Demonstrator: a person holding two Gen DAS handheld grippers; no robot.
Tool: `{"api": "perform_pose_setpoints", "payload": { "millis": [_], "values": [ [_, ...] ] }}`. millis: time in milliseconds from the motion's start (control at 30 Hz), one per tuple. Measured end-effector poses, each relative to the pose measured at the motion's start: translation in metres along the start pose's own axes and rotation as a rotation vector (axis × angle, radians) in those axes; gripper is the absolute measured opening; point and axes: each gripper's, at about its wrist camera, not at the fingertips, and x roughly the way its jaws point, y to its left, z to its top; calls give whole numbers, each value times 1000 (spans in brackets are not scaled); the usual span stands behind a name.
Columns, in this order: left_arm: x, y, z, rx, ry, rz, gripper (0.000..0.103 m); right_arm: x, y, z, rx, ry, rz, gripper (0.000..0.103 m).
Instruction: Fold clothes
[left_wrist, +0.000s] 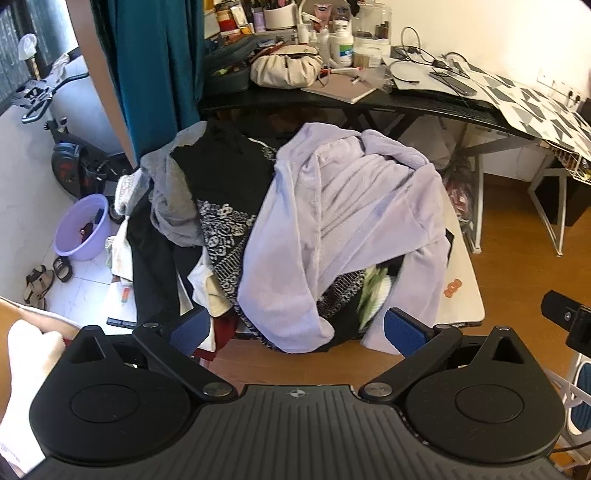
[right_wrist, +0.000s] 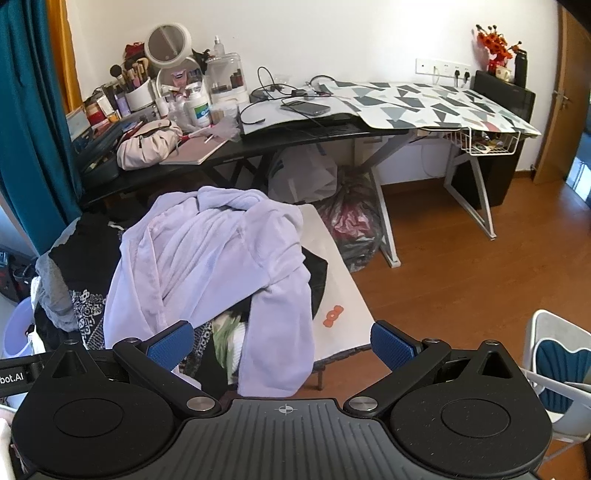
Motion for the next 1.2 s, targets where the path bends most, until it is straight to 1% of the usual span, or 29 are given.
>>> {"api": "perform_pose_setpoints", "payload": {
  "millis": [100, 267, 367, 667, 1033, 1200],
  "values": [
    [-4, -11, -8, 18, -25, 12, 102, 0, 0, 0, -8, -1, 0, 102],
    [2, -5, -2, -10, 11, -46, 102, -1, -9, -8, 6, -10, -7, 102],
    [3, -7, -2, -8, 16, -48, 102, 5, -10, -9, 10, 9, -18, 102],
    [4, -10, 0, -4, 20, -80, 102, 4, -10, -5, 13, 16, -38, 102],
    [9, -9, 2, -12, 35, -93, 102, 5, -10, -1, 13, 23, -49, 102],
    [12, -8, 1, -19, 51, -84, 102, 7, -7, 0, 6, 28, -50, 102]
  ]
}}
